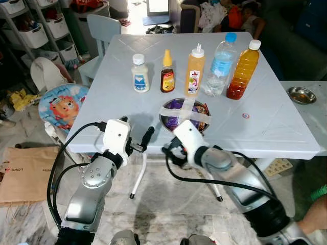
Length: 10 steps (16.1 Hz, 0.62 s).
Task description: Restocking fridge
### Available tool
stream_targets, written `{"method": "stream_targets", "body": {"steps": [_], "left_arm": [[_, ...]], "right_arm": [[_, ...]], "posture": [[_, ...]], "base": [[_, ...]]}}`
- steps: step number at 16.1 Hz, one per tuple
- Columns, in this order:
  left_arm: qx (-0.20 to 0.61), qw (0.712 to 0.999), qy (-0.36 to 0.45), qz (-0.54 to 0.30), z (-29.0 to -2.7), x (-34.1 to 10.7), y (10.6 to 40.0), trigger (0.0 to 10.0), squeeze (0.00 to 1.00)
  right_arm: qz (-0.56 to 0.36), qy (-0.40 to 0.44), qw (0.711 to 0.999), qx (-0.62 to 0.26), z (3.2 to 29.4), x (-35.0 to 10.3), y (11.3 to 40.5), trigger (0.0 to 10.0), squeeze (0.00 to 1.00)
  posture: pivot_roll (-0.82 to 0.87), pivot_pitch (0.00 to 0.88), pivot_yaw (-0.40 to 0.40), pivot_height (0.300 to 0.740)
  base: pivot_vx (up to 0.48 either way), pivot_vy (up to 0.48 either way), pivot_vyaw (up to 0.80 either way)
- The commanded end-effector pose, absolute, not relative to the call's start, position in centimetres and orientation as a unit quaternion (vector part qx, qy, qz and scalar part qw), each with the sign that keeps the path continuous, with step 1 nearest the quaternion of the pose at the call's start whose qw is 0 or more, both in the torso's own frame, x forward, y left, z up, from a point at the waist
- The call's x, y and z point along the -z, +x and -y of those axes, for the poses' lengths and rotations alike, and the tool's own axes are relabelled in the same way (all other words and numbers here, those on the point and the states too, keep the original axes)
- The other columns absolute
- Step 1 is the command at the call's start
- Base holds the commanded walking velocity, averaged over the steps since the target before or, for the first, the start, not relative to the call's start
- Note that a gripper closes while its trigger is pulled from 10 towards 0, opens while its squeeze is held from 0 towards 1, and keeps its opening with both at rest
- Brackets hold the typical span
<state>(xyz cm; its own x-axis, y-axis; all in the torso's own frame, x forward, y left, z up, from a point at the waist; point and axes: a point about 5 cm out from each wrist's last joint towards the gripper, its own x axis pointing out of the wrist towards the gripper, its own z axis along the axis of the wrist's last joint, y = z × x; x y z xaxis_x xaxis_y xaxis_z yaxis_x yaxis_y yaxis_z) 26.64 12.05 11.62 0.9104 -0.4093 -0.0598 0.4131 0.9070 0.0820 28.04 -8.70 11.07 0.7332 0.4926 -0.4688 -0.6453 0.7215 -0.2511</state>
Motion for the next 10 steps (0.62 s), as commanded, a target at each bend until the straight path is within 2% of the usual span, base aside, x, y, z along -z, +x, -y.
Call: {"method": "stream_targets", "body": {"steps": [1, 9, 10], "left_arm": [[0.215, 0.975, 0.047, -0.028, -12.1, -11.5, 26.6, 10.0, 0.00], [0.227, 0.972, 0.045, -0.041, -11.8, -11.2, 26.3, 10.0, 0.00], [0.227, 0.972, 0.045, -0.042, -11.8, -11.2, 26.2, 10.0, 0.00]], "right_arm": [[-0.177, -0.220, 0.906, -0.315, 8.7, -11.3, 28.0, 10.0, 0.00], [-0.171, -0.290, 0.884, -0.324, 10.5, -10.3, 29.7, 10.0, 0.00], [-0.165, -0.305, 0.879, -0.328, 10.8, -10.2, 30.2, 1.5, 0.00]], "posture": [[-0.01, 0.000, 0.045, 0.740], [0.00, 0.000, 0.049, 0.740], [0.00, 0.000, 0.048, 0.740]], "base": [[0.000, 0.000, 0.00], [0.000, 0.000, 0.00], [0.000, 0.000, 0.00]]}}
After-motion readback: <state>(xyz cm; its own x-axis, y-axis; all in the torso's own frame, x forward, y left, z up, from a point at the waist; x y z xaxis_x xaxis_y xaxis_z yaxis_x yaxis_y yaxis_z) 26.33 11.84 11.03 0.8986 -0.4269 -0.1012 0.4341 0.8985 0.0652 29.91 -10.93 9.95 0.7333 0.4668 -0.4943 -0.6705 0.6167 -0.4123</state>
